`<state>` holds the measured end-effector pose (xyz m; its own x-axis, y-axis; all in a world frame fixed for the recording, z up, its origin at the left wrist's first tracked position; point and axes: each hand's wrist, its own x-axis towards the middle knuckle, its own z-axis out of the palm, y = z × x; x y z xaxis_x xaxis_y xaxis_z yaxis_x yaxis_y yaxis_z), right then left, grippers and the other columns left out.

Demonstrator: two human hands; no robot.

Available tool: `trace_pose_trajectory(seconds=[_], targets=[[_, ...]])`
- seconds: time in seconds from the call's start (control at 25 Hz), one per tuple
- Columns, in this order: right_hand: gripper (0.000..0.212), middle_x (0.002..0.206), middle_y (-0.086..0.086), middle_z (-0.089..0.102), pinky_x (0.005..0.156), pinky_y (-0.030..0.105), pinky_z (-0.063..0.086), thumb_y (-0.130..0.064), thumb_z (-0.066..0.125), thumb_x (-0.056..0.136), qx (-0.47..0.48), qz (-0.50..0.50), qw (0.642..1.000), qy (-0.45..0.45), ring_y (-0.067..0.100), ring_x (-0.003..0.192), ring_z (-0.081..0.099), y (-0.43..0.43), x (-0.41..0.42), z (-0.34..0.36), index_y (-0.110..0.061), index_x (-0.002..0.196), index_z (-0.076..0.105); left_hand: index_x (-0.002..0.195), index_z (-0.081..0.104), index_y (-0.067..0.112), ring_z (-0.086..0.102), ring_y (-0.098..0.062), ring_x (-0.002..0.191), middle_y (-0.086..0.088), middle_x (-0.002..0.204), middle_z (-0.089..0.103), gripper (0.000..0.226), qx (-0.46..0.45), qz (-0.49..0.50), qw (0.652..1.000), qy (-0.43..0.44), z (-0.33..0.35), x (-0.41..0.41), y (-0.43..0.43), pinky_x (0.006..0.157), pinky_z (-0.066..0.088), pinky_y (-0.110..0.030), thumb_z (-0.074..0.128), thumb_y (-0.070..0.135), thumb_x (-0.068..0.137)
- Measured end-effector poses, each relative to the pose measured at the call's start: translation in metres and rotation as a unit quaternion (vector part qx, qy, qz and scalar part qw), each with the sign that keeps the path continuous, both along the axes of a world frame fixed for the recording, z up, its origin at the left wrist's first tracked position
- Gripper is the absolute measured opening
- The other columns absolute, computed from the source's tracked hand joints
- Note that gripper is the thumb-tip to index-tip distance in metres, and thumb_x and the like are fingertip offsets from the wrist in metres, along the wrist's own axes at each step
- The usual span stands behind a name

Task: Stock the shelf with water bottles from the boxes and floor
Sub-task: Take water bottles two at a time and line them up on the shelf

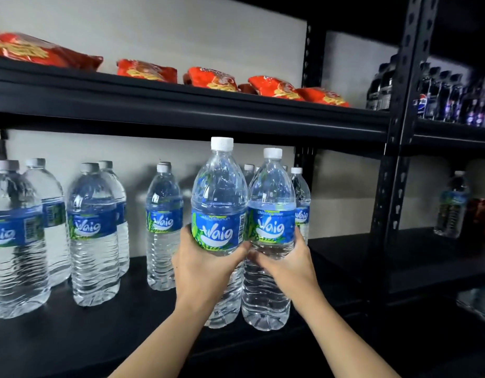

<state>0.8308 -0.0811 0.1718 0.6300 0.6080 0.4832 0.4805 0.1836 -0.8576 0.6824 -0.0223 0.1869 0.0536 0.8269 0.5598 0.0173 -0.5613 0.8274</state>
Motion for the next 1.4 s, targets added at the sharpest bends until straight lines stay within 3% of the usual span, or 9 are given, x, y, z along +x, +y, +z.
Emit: trace_pose_trajectory(seconds=[0.08, 0.2, 0.36, 0.56, 0.76, 0.96, 1.2, 1.4], targets=[[0.124, 0.134, -0.011, 0.058, 0.107, 0.043, 0.045, -0.076, 0.085, 0.033, -0.019, -0.019, 1.0, -0.007, 0.012, 0.124, 0.054, 0.01, 0.017, 0.005, -0.031, 0.14, 0.042, 0.11, 0.052, 0.026, 0.063, -0.008, 0.093, 0.016, 0.095, 0.066, 0.076, 0.0, -0.007, 1.0, -0.002, -0.002, 0.012, 0.005, 0.073, 0.044, -0.021, 0.091, 0.05, 0.049], [0.117, 0.131, -0.01, 0.06, 0.106, 0.042, 0.045, -0.067, 0.089, 0.039, -0.026, -0.042, 0.999, -0.002, 0.011, 0.12, 0.057, 0.022, 0.052, 0.011, -0.031, 0.139, 0.042, 0.109, 0.051, 0.034, 0.065, -0.009, 0.095, 0.017, 0.095, 0.069, 0.077, -0.004, -0.007, 1.0, 0.003, -0.007, 0.03, 0.016, 0.086, 0.052, -0.034, 0.089, 0.056, 0.046], [0.09, 0.114, -0.01, 0.066, 0.097, 0.035, 0.05, -0.043, 0.094, 0.052, -0.025, -0.065, 0.998, -0.002, 0.01, 0.105, 0.064, 0.028, 0.103, 0.011, -0.027, 0.129, 0.05, 0.102, 0.047, 0.039, 0.066, -0.01, 0.096, 0.015, 0.095, 0.07, 0.074, -0.008, -0.002, 1.0, 0.001, -0.009, 0.052, 0.03, 0.09, 0.053, -0.041, 0.087, 0.061, 0.043], [0.08, 0.106, -0.011, 0.066, 0.083, 0.024, 0.05, -0.029, 0.094, 0.058, -0.004, -0.087, 0.996, 0.007, 0.004, 0.095, 0.064, 0.029, 0.152, -0.002, -0.022, 0.125, 0.051, 0.107, 0.047, 0.04, 0.066, -0.017, 0.103, 0.014, 0.098, 0.071, 0.083, -0.022, -0.016, 0.999, 0.017, -0.018, 0.083, 0.041, 0.094, 0.051, -0.045, 0.082, 0.074, 0.04], [0.078, 0.106, -0.012, 0.065, 0.073, 0.01, 0.042, -0.025, 0.095, 0.06, 0.02, -0.066, 0.997, 0.031, -0.002, 0.094, 0.061, 0.025, 0.174, -0.029, -0.021, 0.123, 0.049, 0.1, 0.049, 0.035, 0.063, -0.013, 0.101, 0.02, 0.091, 0.067, 0.07, -0.018, -0.015, 0.999, 0.022, -0.023, 0.103, 0.036, 0.095, 0.049, -0.037, 0.089, 0.056, 0.046], [0.101, 0.117, -0.009, 0.068, 0.099, 0.033, 0.047, -0.051, 0.095, 0.047, -0.033, 0.012, 0.999, 0.008, 0.007, 0.109, 0.064, 0.036, 0.185, -0.039, -0.029, 0.132, 0.044, 0.105, 0.052, 0.03, 0.063, -0.013, 0.101, 0.013, 0.096, 0.069, 0.072, -0.012, -0.023, 0.999, 0.026, -0.022, 0.113, 0.037, 0.09, 0.048, -0.03, 0.09, 0.051, 0.048], [0.104, 0.135, -0.007, 0.055, 0.109, 0.042, 0.041, -0.065, 0.091, 0.044, -0.115, 0.054, 0.991, 0.05, 0.013, 0.121, 0.056, 0.037, 0.198, -0.045, -0.053, 0.12, 0.021, 0.107, 0.053, 0.025, 0.063, -0.015, 0.101, 0.01, 0.098, 0.068, 0.077, -0.006, -0.016, 0.999, 0.04, -0.024, 0.118, 0.037, 0.093, 0.049, -0.033, 0.09, 0.053, 0.046], [0.116, 0.129, -0.013, 0.06, 0.11, 0.044, 0.039, -0.067, 0.09, 0.044, -0.115, 0.068, 0.988, 0.077, 0.012, 0.121, 0.057, 0.031, 0.203, -0.047, -0.04, 0.14, 0.03, 0.108, 0.053, 0.022, 0.063, -0.013, 0.097, 0.01, 0.095, 0.068, 0.076, -0.012, -0.015, 0.999, 0.041, -0.026, 0.123, 0.037, 0.088, 0.049, -0.03, 0.092, 0.048, 0.048]])
